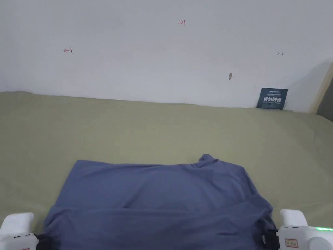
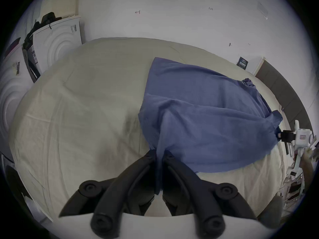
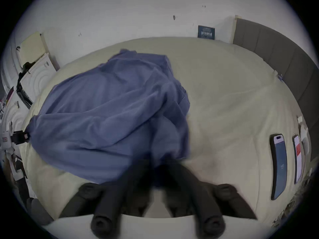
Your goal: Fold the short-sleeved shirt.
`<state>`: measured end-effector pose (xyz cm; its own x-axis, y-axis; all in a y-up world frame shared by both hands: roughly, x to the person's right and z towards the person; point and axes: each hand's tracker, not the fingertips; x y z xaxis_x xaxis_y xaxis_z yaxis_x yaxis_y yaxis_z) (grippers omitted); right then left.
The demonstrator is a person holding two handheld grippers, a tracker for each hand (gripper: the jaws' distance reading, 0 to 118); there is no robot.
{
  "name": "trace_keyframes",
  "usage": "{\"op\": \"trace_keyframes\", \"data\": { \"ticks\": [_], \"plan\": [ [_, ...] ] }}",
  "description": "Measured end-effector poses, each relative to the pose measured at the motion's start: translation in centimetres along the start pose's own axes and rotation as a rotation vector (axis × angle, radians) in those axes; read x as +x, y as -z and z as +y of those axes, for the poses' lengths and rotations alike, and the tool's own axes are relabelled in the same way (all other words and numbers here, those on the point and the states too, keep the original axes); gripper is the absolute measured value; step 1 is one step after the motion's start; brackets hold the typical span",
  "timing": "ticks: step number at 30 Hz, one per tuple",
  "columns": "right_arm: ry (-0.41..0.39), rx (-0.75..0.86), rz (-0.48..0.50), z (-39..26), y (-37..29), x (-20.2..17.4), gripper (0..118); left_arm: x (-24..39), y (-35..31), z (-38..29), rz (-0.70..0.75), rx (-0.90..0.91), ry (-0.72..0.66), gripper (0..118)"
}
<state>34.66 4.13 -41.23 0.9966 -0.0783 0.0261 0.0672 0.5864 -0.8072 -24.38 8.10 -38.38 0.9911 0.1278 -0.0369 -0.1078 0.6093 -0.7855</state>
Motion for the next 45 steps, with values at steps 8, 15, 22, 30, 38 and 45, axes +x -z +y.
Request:
{"op": "trace_keyframes", "data": {
  "ticks": [8,15,22,30,38,45],
  "plan": [
    [-0.063,0.097,0.008,0.0,-7.2,-0.7,4,-1.0,-3.9,1.2,-0.075,0.053,-0.007,7],
    [-0.056,0.143,0.069,-1.4,-13.6,0.1,4,-1.9,-9.4,0.5,-0.096,0.058,0.071,7],
    [-0.016,0.068,0.096,-8.0,-19.6,0.2,4,-2.8,-13.6,-4.4,-0.124,-0.014,0.065,7],
    [0.008,-0.073,0.057,-13.8,-16.6,0.5,5,-2.5,-11.4,-11.1,-0.109,-0.125,0.043,10],
    [-0.047,-0.042,-0.02,-14.0,-17.1,1.6,82,-3.6,-12.6,-12.2,-0.158,-0.159,-0.005,81],
    [0.041,0.139,0.049,-10.0,-23.4,0.3,59,-3.0,-17.4,-8.2,-0.068,0.072,-0.004,48]
  ]
}}
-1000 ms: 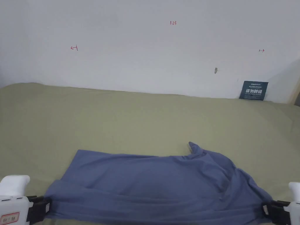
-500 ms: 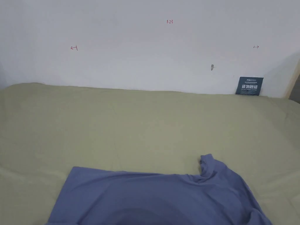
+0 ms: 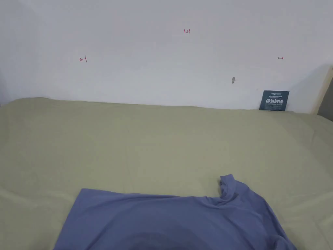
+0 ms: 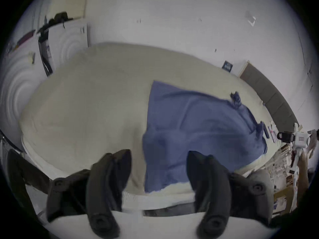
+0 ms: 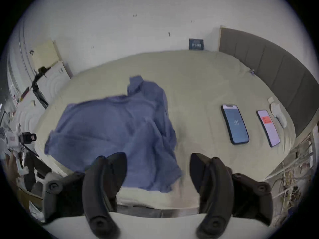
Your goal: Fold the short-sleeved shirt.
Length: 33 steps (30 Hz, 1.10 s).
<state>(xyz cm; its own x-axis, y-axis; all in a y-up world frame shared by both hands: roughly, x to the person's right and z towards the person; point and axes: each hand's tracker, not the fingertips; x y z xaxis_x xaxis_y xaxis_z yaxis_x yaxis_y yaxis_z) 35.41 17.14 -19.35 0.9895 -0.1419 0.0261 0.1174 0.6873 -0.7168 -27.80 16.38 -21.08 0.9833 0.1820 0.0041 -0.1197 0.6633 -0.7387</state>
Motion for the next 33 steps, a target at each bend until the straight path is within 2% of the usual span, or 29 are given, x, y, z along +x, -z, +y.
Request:
{"op": "trace_keyframes", "data": {
  "ticks": [1,2,5,7,9,10,11,12,13,14,16,20,23,24,25,26,27,28,29,30,31,33],
  "plan": [
    [0.0,-0.006,0.004,0.5,-0.3,-0.4,33,0.8,-0.3,0.9,-0.003,0.008,0.001,20],
    [-0.006,-0.008,0.013,1.1,-0.3,-1.0,2,1.3,-0.3,1.5,-0.013,0.005,0.006,0],
    [-0.06,0.034,-0.009,1.6,0.8,-1.6,0,2.4,1.4,3.2,-0.064,0.036,0.068,0],
    [-0.103,-0.009,-0.001,2.2,2.0,-2.2,0,3.2,3.5,5.0,-0.091,-0.019,0.069,0],
    [-0.107,-0.017,0.005,2.4,3.5,-2.9,0,3.8,5.9,6.4,-0.062,-0.017,0.088,0],
    [-0.105,-0.023,0.019,2.6,4.1,-3.0,0,3.9,7.6,7.4,-0.059,-0.027,0.101,5],
    [-0.101,-0.032,0.032,2.9,4.8,-3.2,0,4.1,9.4,8.7,-0.042,-0.033,0.106,22],
    [-0.101,-0.04,0.036,3.4,5.2,-3.7,0,4.0,11.6,10.3,-0.029,-0.037,0.108,69],
    [-0.102,-0.043,0.037,3.7,5.7,-3.8,0,3.9,12.5,11.6,-0.05,-0.086,0.107,97],
    [-0.105,-0.047,0.041,4.1,6.2,-3.9,0,3.8,14.6,13.2,-0.029,-0.105,0.091,106],
    [-0.106,-0.052,0.055,4.8,7.1,-3.9,0,3.7,18.3,15.4,-0.016,-0.186,0.101,104],
    [-0.09,-0.065,0.06,6.2,8.4,-2.8,0,4.2,24.8,17.7,0.08,-0.225,0.066,104],
    [-0.096,-0.075,0.033,7.4,9.6,-1.9,0,5.7,26.9,17.7,0.084,-0.238,0.073,104],
    [-0.1,-0.08,0.03,7.8,10.1,-1.8,0,5.9,27.4,17.4,0.059,-0.264,0.083,102],
    [-0.1,-0.082,0.028,8.4,10.7,-1.5,1,4.7,29.4,17.8,0.043,-0.294,0.091,94],
    [-0.098,-0.084,0.027,9.4,11.6,-1.0,6,4.4,30.1,17.7,0.063,-0.315,0.091,79],
    [-0.091,-0.085,0.018,10.4,12.6,-0.6,30,4.6,30.1,17.3,0.096,-0.318,0.097,63],
    [-0.091,-0.088,0.014,11.4,13.4,-0.9,62,4.8,29.7,17.1,0.178,-0.28,0.126,50],
    [-0.095,-0.119,0.012,12.7,15.1,-0.5,94,4.0,28.9,17.4,0.124,-0.247,0.098,18],
    [-0.106,-0.193,-0.004,13.9,17.1,-0.3,110,3.3,28.4,17.8,0.034,-0.237,0.052,2],
    [-0.103,-0.219,-0.038,14.8,18.6,0.0,108,2.9,28.1,17.9,-0.031,-0.25,0.018,2],
    [-0.079,-0.256,-0.072,16.5,22.5,1.5,104,2.4,27.7,17.9,0.003,-0.23,0.028,2]
  ]
}}
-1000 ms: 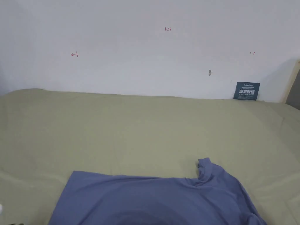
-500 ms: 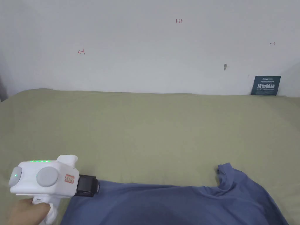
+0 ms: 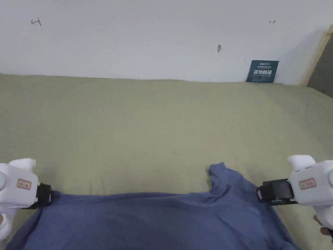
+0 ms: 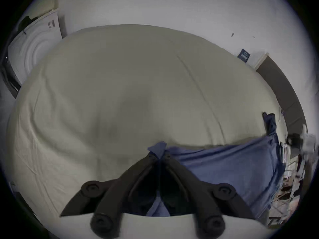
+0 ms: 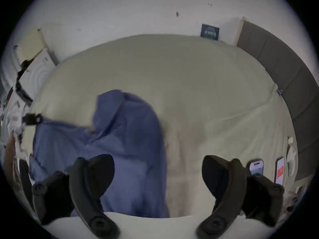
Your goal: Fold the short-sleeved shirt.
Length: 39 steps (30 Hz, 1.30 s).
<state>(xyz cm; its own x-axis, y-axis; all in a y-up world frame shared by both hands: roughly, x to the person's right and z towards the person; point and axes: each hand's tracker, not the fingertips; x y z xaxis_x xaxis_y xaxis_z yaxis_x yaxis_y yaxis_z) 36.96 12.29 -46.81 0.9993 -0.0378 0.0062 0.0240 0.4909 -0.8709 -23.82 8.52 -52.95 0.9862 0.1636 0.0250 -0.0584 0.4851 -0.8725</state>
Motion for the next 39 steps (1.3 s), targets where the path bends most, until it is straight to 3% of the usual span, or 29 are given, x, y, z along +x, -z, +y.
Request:
{"op": "trace_keyframes", "data": {
  "ticks": [5,6,9,10,11,12,14,18,22,27,33,39],
  "plan": [
    [0.152,-0.12,0.038,3.8,6.8,1.8,97,0.0,-0.2,0.4,-0.001,-0.004,0.045,2],
    [0.16,-0.154,0.048,3.9,7.6,1.9,81,-0.1,-0.1,0.5,0.0,-0.008,0.045,2],
    [0.108,-0.198,-0.008,3.8,7.8,1.1,0,0.6,-0.2,0.4,0.001,-0.015,0.045,2],
    [0.064,-0.177,-0.095,3.8,7.3,0.9,0,0.6,-0.3,0.4,0.002,-0.016,0.047,2],
    [0.043,-0.114,-0.115,3.5,6.3,0.5,0,0.6,-0.5,0.4,0.001,-0.012,0.048,2],
    [0.074,-0.057,-0.04,3.2,5.4,0.8,0,1.1,-1.5,0.2,-0.003,0.0,0.049,2],
    [0.094,-0.044,0.002,3.1,3.7,1.2,0,1.4,-3.0,-0.1,-0.015,0.034,0.068,2],
    [-0.017,0.054,0.075,2.1,-2.2,-0.6,0,1.5,-6.8,-0.5,-0.032,0.093,0.123,2],
    [-0.045,0.113,0.169,0.1,-8.4,-2.5,0,1.5,-12.9,-2.3,-0.063,0.157,0.142,2],
    [-0.067,0.162,0.201,-3.5,-14.4,-2.6,0,2.0,-20.0,-7.2,-0.108,0.194,0.148,2],
    [-0.001,0.186,0.213,-10.4,-18.3,-0.1,0,-0.1,-23.6,-13.6,-0.131,0.194,0.134,2],
    [0.121,0.113,0.214,-18.0,-17.7,2.0,0,-3.0,-21.1,-19.7,-0.13,0.101,0.082,2]
  ]
}}
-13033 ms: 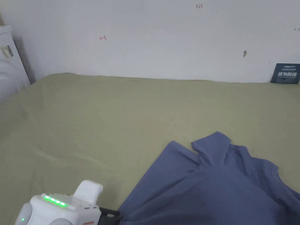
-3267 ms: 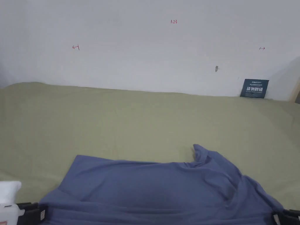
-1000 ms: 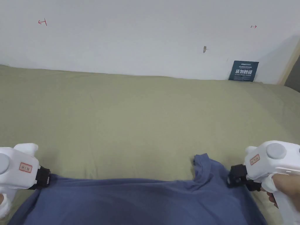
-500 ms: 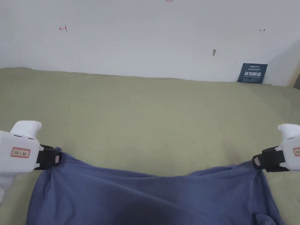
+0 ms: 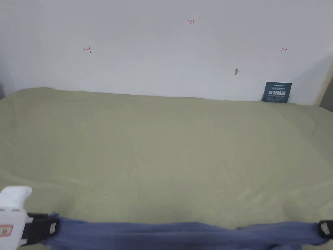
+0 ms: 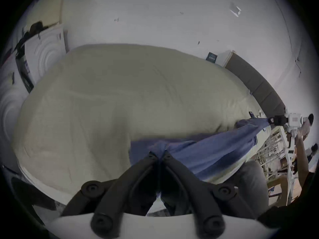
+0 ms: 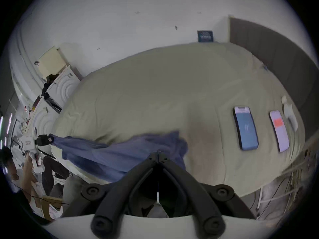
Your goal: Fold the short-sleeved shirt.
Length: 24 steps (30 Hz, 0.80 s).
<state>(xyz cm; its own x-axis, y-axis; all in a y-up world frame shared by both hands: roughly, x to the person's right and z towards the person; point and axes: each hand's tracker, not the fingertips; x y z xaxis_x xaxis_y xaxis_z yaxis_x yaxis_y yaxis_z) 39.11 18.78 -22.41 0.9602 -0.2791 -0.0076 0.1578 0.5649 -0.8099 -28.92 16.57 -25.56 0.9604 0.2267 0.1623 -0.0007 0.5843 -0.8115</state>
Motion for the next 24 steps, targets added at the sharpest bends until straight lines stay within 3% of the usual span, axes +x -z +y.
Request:
{"op": "trace_keyframes", "data": {
  "ticks": [4,6,9,11,12,13,14,15,18,21,22,23,24],
  "plan": [
    [0.012,-0.079,-0.041,-4.6,2.6,0.8,0,2.6,1.5,-4.6,0.017,-0.083,-0.03,2],
    [0.021,-0.121,-0.1,-6.4,4.1,1.3,0,1.6,3.1,-6.2,0.029,-0.113,-0.033,2],
    [0.058,-0.116,-0.102,-7.8,6.2,2.8,0,-1.2,5.3,-7.7,0.048,-0.102,-0.052,2],
    [0.046,-0.107,-0.109,-8.0,6.7,2.5,0,-2.1,5.5,-7.6,0.02,-0.062,-0.097,13],
    [0.036,-0.098,-0.107,-7.5,6.0,2.1,11,-2.3,5.4,-7.5,0.018,-0.042,-0.123,43],
    [0.019,-0.095,-0.111,-7.3,5.8,1.8,35,-2.0,4.3,-7.1,0.009,-0.028,-0.138,75],
    [-0.001,-0.092,-0.124,-6.9,5.3,1.5,66,-2.1,3.7,-6.8,0.013,-0.02,-0.147,97],
    [-0.034,-0.095,-0.151,-6.5,4.7,0.9,90,-2.1,3.0,-6.5,0.044,-0.024,-0.154,102],
    [-0.119,0.016,-0.176,-5.1,0.8,-1.3,86,-2.0,0.2,-5.4,0.025,0.03,-0.187,101],
    [-0.17,0.114,-0.172,-3.8,-1.5,-2.6,83,0.0,-3.6,-4.0,0.07,0.148,-0.127,96],
    [-0.166,0.116,-0.167,-3.4,-2.0,-3.4,73,0.5,-4.4,-3.5,0.083,0.17,-0.106,84],
    [-0.157,0.11,-0.16,-3.0,-2.4,-4.2,58,1.0,-5.0,-3.0,0.095,0.198,-0.101,59],
    [-0.154,0.106,-0.155,-2.7,-2.2,-5.4,25,1.5,-5.4,-2.6,0.091,0.203,-0.116,5]
  ]
}}
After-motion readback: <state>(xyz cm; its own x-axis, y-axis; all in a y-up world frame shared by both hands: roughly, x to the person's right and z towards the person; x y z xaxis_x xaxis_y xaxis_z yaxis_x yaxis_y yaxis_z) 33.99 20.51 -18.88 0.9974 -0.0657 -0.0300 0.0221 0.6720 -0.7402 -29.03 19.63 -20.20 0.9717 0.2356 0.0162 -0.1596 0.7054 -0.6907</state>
